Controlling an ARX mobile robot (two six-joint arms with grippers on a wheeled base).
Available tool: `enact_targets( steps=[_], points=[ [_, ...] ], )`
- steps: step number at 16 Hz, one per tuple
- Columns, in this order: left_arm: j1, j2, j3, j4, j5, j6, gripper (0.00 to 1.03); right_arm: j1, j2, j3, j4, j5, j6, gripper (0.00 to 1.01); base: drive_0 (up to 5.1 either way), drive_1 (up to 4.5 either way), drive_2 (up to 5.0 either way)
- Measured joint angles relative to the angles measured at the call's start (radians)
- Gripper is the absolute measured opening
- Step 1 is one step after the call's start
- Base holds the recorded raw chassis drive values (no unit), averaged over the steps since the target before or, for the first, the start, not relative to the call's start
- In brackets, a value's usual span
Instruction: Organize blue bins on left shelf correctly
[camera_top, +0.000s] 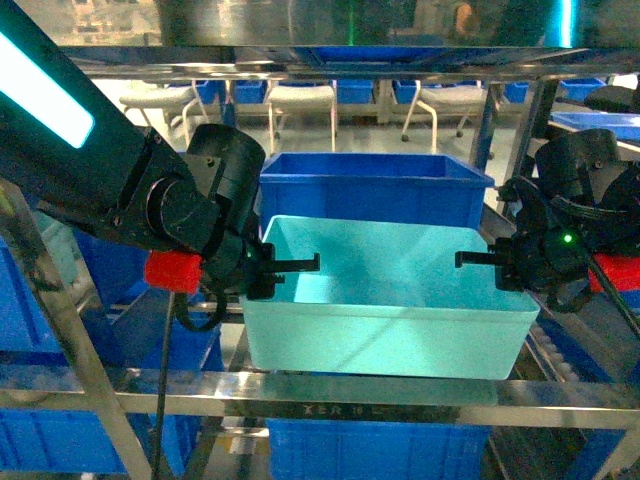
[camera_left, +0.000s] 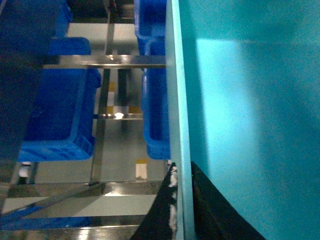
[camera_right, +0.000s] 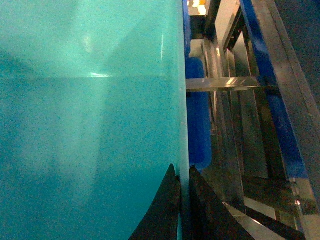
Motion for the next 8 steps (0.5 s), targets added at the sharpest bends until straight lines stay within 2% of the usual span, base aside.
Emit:
enact_targets(
  steps=[1, 5, 8],
  points=[
    [0.001, 0.0, 0.002, 0.004, -0.018, 0.013, 0.17, 0.0, 0.0, 0.0, -0.001, 0.02, -0.013, 0.06, 0.0, 0.0, 0.0],
    [0.007, 0.0, 0.006, 0.006, -0.025, 0.021, 0.69, -0.018, 0.0, 0.002, 0.0, 0.037, -0.026, 0.57, 0.0, 0.0, 0.0],
    [0.007, 0.0, 0.006, 0.004, -0.025, 0.021, 0.76, -0.018, 0.0, 0.002, 0.0, 0.037, -0.026, 0.66, 0.0, 0.0, 0.0]
  ],
)
